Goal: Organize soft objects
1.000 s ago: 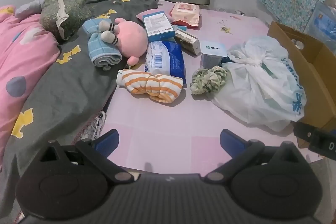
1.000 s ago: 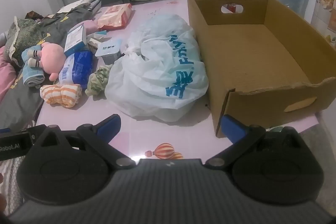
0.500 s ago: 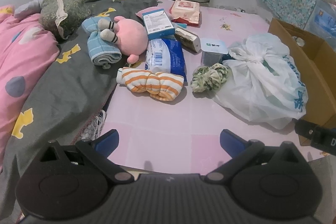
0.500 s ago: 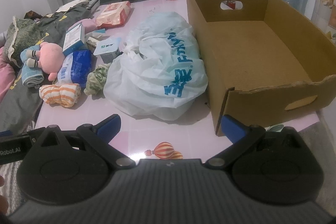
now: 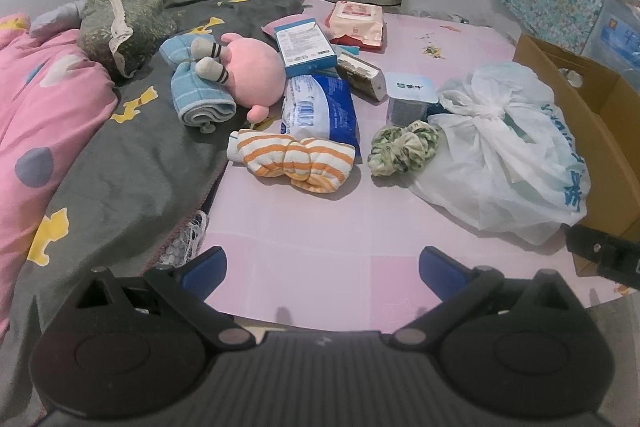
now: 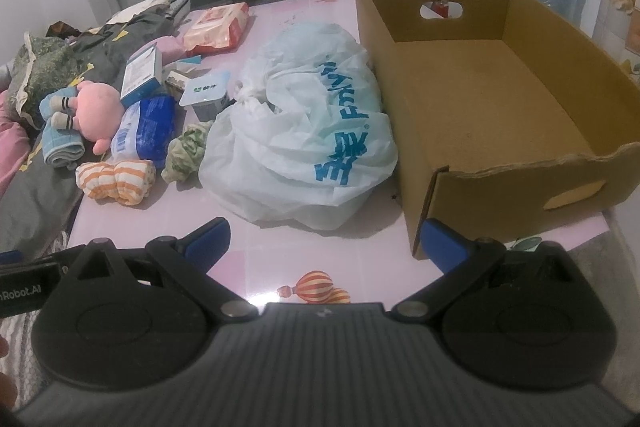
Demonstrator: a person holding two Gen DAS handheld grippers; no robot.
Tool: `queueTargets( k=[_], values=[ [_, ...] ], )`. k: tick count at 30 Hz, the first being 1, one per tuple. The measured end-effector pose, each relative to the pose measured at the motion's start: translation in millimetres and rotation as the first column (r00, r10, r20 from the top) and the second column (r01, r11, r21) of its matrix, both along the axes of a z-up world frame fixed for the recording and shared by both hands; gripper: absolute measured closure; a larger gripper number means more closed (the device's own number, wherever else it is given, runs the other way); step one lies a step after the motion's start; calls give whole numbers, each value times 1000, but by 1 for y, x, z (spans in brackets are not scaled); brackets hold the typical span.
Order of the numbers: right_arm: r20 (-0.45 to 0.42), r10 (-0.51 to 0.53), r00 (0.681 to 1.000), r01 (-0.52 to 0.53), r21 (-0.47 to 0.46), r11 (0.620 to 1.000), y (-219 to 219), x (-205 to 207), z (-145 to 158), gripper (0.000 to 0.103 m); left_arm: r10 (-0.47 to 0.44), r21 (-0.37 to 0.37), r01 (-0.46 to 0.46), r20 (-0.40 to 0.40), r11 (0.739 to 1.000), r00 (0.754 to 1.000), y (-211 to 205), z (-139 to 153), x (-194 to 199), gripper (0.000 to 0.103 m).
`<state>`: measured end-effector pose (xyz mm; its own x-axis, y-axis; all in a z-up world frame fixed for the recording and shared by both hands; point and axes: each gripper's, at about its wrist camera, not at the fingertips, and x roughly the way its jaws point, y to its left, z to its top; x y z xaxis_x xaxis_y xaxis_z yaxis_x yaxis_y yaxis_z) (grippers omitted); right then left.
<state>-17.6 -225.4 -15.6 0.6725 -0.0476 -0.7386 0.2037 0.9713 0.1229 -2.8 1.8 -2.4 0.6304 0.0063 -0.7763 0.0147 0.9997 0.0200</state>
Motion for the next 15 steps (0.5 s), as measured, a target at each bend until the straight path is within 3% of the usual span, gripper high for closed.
queueTargets(
  k=[15],
  values=[
    [9, 4, 1000, -4, -1, 1000, 3, -1, 2, 1, 2, 11, -2, 5, 1000, 1000, 0, 0, -2, 0]
  ],
)
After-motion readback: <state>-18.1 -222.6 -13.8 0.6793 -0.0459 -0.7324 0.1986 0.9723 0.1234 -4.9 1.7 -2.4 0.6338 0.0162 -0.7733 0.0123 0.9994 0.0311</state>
